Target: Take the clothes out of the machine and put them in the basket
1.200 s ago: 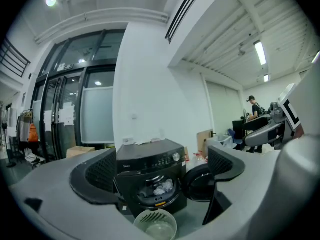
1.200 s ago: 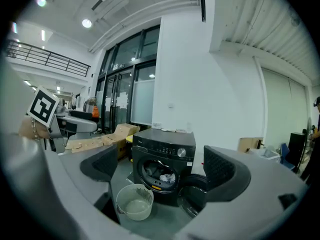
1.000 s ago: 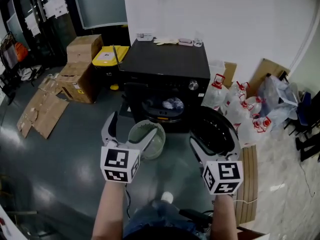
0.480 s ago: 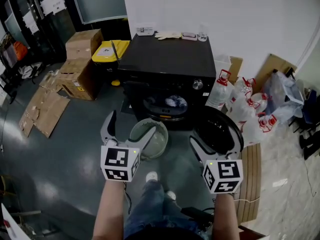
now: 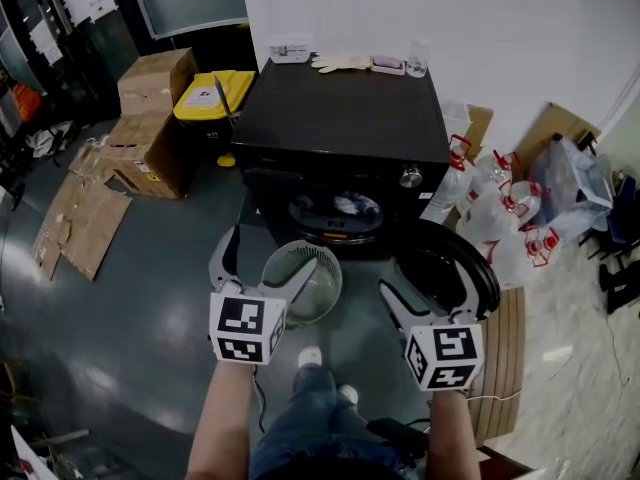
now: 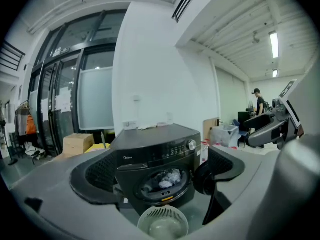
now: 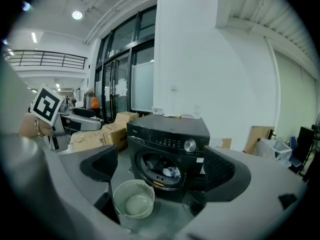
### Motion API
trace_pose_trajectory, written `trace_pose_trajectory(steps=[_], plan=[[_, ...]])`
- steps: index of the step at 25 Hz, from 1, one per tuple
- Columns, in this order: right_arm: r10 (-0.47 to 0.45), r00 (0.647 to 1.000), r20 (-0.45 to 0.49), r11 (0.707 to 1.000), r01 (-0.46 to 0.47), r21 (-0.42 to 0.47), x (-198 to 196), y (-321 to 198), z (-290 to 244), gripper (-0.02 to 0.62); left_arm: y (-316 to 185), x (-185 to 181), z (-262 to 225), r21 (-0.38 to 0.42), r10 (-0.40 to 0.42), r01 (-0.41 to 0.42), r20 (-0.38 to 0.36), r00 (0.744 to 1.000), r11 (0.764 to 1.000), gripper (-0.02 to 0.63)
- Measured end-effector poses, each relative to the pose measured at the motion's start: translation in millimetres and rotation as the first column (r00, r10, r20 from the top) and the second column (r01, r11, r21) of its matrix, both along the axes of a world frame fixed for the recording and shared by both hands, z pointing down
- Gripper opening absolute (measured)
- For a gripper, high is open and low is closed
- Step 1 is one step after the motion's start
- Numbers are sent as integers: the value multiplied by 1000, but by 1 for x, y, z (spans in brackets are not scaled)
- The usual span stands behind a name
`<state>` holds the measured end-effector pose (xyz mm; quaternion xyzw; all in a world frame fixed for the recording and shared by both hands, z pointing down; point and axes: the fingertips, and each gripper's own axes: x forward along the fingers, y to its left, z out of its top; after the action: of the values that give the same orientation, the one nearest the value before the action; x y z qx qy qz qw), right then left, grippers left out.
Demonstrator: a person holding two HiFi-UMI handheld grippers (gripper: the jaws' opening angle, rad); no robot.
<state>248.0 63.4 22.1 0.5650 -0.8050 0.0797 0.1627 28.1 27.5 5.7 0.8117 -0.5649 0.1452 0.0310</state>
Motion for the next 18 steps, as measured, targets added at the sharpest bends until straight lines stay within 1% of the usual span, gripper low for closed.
trace_pose_trajectory(steps=[5,11,15,18], plan=[[0,1000,-22,999,-2,-53,-28,-38,26,532,-44,-19,31,-59,18,-18,-5,1000,998,568],[5,999,-46,992,-11,-124,-49,-70,59,532,-83,-32,78,-145,43,-45,-23,999,988,568],[23,999,-42,987,-30,-160,-57,-91,81,532,-104,-40,104,-181,56,-61,-32,998,982,568],[44,999,-20,982,-47,-181,-63,-106,100,532,-117,-46,126,-201,64,-70,-35,997,977,568]])
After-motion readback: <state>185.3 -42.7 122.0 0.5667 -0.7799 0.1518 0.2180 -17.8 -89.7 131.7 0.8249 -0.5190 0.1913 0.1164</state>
